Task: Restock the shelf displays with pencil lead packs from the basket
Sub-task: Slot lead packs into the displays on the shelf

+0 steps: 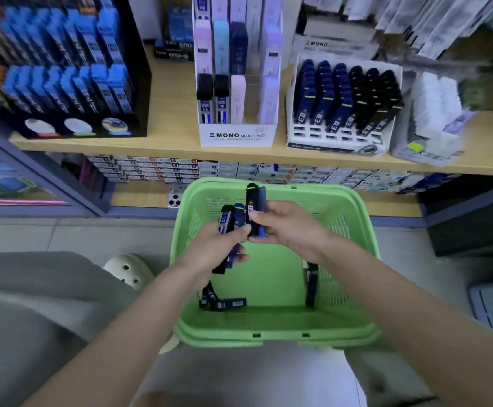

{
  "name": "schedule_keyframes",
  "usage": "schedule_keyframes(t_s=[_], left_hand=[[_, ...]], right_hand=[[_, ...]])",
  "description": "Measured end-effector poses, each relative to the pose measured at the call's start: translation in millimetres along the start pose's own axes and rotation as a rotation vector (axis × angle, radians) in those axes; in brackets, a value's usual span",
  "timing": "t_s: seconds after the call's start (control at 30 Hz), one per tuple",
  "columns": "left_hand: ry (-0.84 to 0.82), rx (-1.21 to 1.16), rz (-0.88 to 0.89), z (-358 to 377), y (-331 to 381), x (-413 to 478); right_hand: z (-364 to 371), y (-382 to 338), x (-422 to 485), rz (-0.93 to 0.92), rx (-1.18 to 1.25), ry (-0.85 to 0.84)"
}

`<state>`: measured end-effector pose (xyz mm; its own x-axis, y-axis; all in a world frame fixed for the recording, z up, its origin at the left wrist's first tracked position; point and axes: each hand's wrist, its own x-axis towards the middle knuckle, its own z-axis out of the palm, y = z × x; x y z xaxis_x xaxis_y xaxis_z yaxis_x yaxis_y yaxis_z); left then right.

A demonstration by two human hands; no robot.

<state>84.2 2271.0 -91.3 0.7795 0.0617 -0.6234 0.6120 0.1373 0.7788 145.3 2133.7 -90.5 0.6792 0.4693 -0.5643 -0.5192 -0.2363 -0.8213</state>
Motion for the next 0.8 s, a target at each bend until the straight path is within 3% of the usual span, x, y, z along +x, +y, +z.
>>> schedule_keyframes(t_s=[0.2,0.53,0.67,0.8], left_hand=[[0.119,0.026,0.107,5.6,24.1,-18.7],[0.129,-0.024,0.217,17.0,75.0,-40.1],[0.111,-0.031,0.237,10.5,90.2,-44.0],[0.104,-0.079,0.302,-7.9,111.0,-45.1]], right_hand=[[-2.5,-27.8,-33.0,-0.107,-0.181,0.138],[14.8,-64.1,-75.6,-0.251,-0.338,0.09],[19.6,-81.0,-81.0,-0.303,-0.405,0.189],[27.0,-104.9,-82.1,-0.394,-0.708,0.358]])
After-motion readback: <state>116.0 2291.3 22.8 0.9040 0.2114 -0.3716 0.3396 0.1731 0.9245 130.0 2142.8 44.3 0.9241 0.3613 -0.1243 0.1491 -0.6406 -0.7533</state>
